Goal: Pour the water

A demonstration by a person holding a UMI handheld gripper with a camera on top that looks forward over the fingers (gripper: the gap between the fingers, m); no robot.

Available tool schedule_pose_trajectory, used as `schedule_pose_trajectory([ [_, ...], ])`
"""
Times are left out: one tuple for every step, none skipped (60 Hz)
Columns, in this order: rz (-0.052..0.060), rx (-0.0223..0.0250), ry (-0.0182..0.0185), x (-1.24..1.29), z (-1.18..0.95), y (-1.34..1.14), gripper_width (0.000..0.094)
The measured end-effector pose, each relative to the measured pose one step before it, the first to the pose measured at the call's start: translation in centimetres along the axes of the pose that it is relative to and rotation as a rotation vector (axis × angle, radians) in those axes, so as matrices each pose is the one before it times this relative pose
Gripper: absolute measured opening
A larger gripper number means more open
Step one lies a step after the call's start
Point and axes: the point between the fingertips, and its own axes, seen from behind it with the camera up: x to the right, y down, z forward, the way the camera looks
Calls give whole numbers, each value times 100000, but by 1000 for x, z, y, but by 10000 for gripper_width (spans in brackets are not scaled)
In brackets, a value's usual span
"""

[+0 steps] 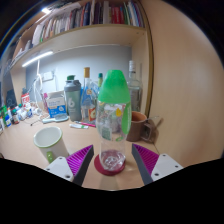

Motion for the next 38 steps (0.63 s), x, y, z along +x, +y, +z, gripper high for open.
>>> schedule_pose_trajectory([
  [-5,-563,319,-87,-676,3,838],
  [-47,-171,417,-48,-797,117,839],
  [-142,-281,323,-105,-755,66,838],
  [-149,-206,335,-120,-796,30,838],
  [-161,-132,337,-127,-843,-20,839],
  [-182,-51,317,-140,-851,-36,842],
  [-252,-24,247,-145,-913,-56,842],
  [-346,6,102,-191,-932,-81,842],
  [-461,-138,-64,-154,-910,-148,841],
  [-398,-185,389,-235,-1085,-38,841],
  [-269,-165,369,-228,-1055,-60,842],
  [-298,-49,418,-193,-1080,-109,844],
  [-279,137,390,-215,-1070,-165,843],
  [-265,314,318,-215,-1065,-222,841],
  [-143,389,410,-222,-1083,-260,841],
  [-11,346,504,-214,-1124,-267,842],
  [51,391,442,-227,-1131,-320,842],
  [-27,1002,34,-141,-783,-321,841],
  [171,846,255,-342,-1190,-371,842],
  [277,615,459,-394,-1418,-612,842],
  [387,1165,342,-330,-1080,-473,844],
  [443,1089,363,-286,-1099,-427,848],
  [482,864,319,-299,-1092,-435,850],
  [496,641,198,-330,-1061,-438,849],
  [452,420,42,-369,-1069,-447,850],
  [566,252,-87,-393,-1021,-344,848],
  [535,167,-12,-411,-1046,-324,849],
  [707,643,-380,-280,-450,-46,847],
  [384,332,315,-333,-1078,-265,849],
  [254,455,376,-341,-1083,-314,849],
  [108,657,304,-274,-972,-357,851],
  [-42,819,322,-239,-897,-414,850],
  [-84,733,438,-272,-974,-364,849],
  [-144,642,343,-255,-923,-375,850],
  [-233,504,255,-217,-844,-361,850],
  [-290,423,247,-234,-867,-323,849],
  [-251,376,179,-247,-840,-318,850],
  [-273,370,93,-243,-785,-271,851],
])
